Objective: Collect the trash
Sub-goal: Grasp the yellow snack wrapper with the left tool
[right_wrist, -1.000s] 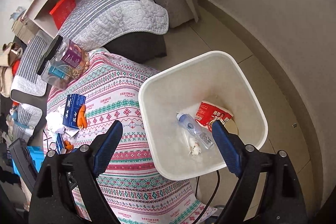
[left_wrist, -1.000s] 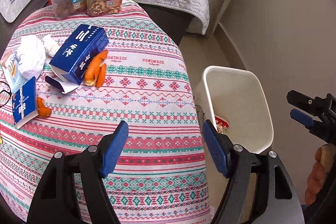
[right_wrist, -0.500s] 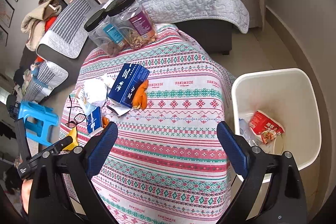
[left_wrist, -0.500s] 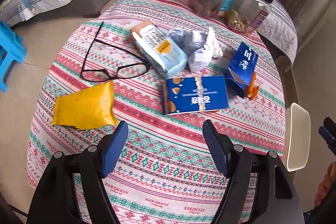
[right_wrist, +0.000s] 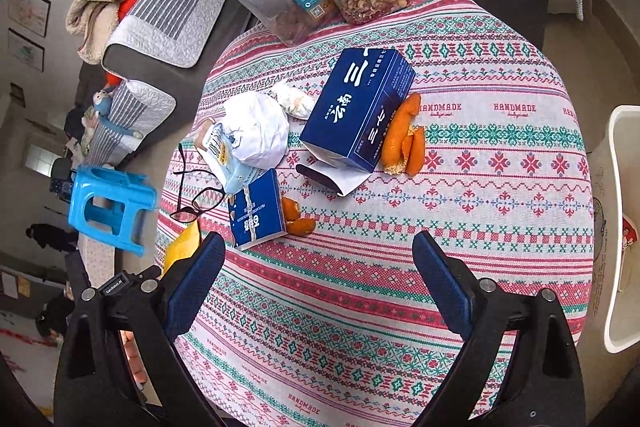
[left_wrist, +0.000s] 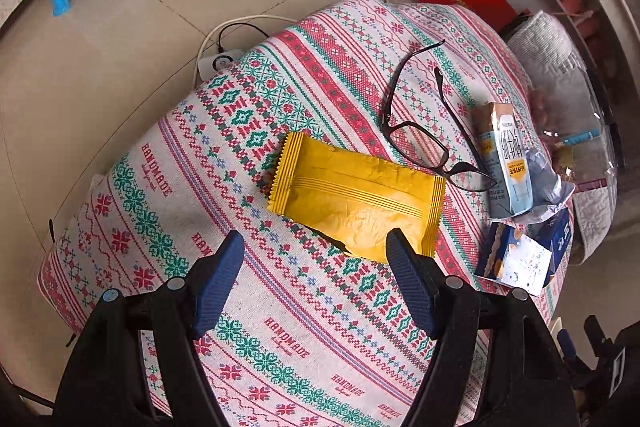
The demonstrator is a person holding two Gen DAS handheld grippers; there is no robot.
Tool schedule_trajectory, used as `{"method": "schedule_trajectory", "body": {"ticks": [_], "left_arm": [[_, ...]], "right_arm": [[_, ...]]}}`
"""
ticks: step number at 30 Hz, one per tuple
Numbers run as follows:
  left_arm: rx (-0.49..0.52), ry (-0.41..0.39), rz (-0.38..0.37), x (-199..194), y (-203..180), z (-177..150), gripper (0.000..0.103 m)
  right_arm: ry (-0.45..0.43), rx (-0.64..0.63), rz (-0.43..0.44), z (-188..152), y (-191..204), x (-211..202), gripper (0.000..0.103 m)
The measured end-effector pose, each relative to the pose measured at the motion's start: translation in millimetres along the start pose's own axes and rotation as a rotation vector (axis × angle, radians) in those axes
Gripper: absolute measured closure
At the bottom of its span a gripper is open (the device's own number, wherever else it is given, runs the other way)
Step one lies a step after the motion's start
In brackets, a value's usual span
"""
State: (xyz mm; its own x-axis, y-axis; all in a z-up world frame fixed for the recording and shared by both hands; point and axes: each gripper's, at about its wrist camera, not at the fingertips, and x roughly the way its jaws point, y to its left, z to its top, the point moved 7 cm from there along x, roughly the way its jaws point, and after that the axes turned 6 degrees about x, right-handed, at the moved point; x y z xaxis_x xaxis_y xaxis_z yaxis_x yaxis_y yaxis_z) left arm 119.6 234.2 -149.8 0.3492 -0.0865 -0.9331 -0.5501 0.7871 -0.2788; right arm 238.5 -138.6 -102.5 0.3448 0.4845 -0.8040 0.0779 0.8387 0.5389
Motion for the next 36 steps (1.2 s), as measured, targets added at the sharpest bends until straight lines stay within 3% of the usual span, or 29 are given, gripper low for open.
{"method": "schedule_trajectory", "body": {"ticks": [3, 10, 13, 17, 18, 25, 28, 30, 33, 36], "left_arm": [[-0.037, 0.009, -0.052, 8, 1, 1, 0.031], [-0.079, 0.011, -0.098, 22, 0, 6, 0.036], [-0.082, -0.009, -0.116, 23, -2, 8, 0.048], [-0.085, 0.013, -0.17, 27, -7, 7, 0.094], [-0.083, 0.018, -0.172, 28, -8, 6, 0.097], [-0.052, 0.007, -0.206, 23, -17, 6, 0.102], [-0.048, 0.002, -0.213, 22, -18, 7, 0.103], [-0.046, 0.001, -0.213, 23, -19, 8, 0.103], [-0.044, 0.005, -0.213, 24, -20, 7, 0.103], [-0.047, 0.003, -0.214, 24, -21, 8, 0.103]], "right_arm": [[0.004, 0.004, -0.001, 1, 3, 14, 0.013], [0.029, -0.01, -0.006, 1, 10, 41, 0.02], [0.04, -0.007, -0.005, 0, 10, 53, 0.024], [0.051, -0.008, 0.023, -1, 16, 64, 0.031], [0.054, -0.01, 0.024, -2, 17, 67, 0.034], [0.083, -0.026, 0.033, -8, 25, 79, 0.045], [0.088, -0.045, 0.037, -11, 29, 80, 0.055], [0.094, -0.055, 0.041, -11, 32, 81, 0.071], [0.096, -0.075, 0.049, -12, 37, 80, 0.082], [0.097, -0.093, 0.05, -13, 40, 79, 0.084]]}}
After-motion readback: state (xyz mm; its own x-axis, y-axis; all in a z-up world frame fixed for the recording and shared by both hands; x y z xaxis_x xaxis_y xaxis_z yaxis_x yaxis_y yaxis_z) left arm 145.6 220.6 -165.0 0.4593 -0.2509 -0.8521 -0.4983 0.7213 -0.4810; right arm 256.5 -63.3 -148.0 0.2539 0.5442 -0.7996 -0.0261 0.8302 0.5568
